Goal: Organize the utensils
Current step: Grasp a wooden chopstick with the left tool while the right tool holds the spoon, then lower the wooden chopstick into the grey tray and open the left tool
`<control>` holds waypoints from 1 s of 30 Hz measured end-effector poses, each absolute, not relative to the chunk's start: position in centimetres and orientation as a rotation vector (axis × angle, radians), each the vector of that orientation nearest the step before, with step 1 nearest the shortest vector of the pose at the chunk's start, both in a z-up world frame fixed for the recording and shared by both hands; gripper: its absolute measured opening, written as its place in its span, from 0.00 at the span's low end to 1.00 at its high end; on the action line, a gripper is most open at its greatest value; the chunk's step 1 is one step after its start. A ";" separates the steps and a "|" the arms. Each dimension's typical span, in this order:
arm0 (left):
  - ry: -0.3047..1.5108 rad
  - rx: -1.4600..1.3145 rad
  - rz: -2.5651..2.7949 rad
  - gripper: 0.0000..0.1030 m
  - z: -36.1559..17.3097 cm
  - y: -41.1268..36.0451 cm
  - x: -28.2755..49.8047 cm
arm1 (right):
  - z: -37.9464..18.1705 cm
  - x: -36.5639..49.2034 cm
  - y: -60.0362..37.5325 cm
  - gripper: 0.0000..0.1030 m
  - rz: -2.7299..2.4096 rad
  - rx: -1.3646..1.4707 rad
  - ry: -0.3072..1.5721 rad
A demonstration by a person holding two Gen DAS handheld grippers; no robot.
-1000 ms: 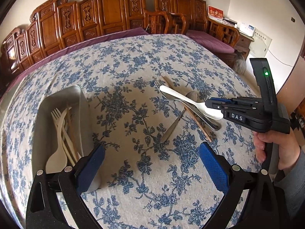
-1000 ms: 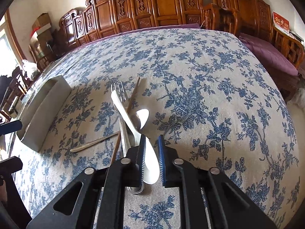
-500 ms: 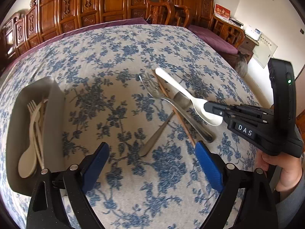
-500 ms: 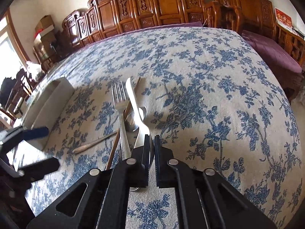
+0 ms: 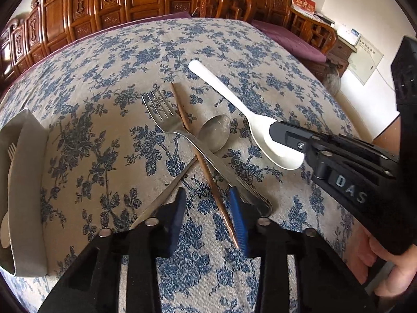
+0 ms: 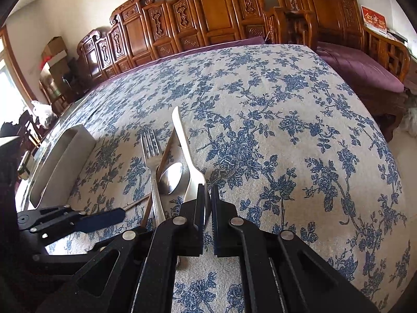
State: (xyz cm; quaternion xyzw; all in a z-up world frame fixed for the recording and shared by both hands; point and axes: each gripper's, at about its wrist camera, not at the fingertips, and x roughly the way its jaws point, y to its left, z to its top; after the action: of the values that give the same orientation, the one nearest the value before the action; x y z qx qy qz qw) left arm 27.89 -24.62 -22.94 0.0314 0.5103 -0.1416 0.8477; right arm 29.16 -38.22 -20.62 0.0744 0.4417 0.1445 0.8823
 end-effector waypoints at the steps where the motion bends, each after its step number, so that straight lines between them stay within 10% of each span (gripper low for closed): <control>1: 1.078 0.078 -0.289 0.20 -23.2 -24.7 28.0 | -20.6 29.2 -38.2 0.05 0.301 0.155 0.921; 6: 1.056 0.148 -0.255 0.05 -23.2 -24.7 27.7 | -20.6 29.2 -38.1 0.06 0.302 0.154 0.918; 30: 0.905 0.084 -0.162 0.04 -16.1 -15.5 28.8 | -19.4 28.5 -35.7 0.05 0.306 0.075 0.892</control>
State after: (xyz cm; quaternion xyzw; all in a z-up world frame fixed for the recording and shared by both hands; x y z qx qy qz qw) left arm 28.79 -15.52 -16.06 0.0403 0.4364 -0.0781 0.8954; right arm 28.48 -35.70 -19.45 0.0360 0.4297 0.1472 0.8902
